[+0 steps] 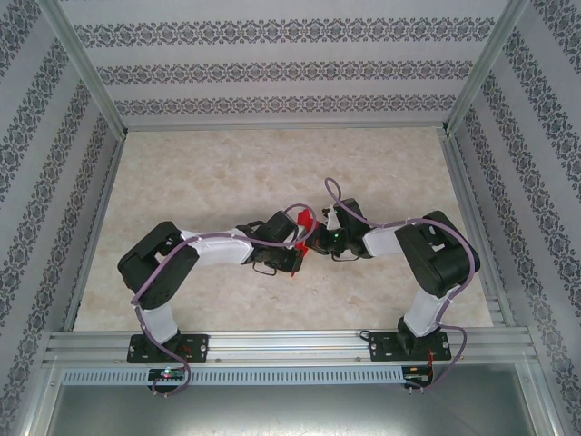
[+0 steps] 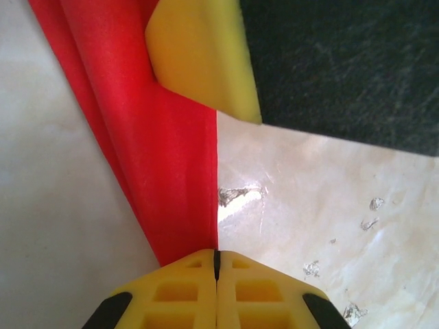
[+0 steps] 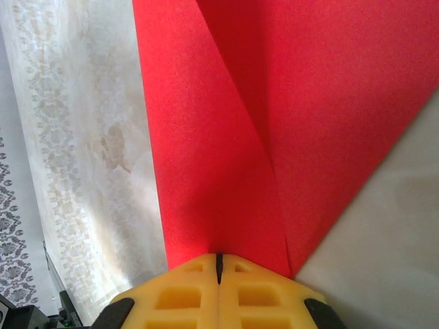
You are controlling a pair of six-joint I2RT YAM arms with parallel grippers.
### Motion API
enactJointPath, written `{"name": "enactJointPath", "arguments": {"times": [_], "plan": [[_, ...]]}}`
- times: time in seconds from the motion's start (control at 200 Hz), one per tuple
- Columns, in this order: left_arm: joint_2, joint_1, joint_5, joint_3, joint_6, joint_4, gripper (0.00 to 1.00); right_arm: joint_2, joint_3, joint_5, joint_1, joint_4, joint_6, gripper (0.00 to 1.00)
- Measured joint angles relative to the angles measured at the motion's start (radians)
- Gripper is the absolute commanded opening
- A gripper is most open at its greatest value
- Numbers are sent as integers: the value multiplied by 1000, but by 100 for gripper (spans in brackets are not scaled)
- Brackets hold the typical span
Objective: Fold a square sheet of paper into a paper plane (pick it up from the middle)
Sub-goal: Fold the wing for the fifth time at the center of the table.
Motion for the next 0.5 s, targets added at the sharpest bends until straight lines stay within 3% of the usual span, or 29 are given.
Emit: {"name": "enactJointPath", "arguments": {"times": [0.5], "plan": [[-47, -4, 38, -114, -54, 143, 9, 0, 4, 0, 0, -13, -13, 4]]}}
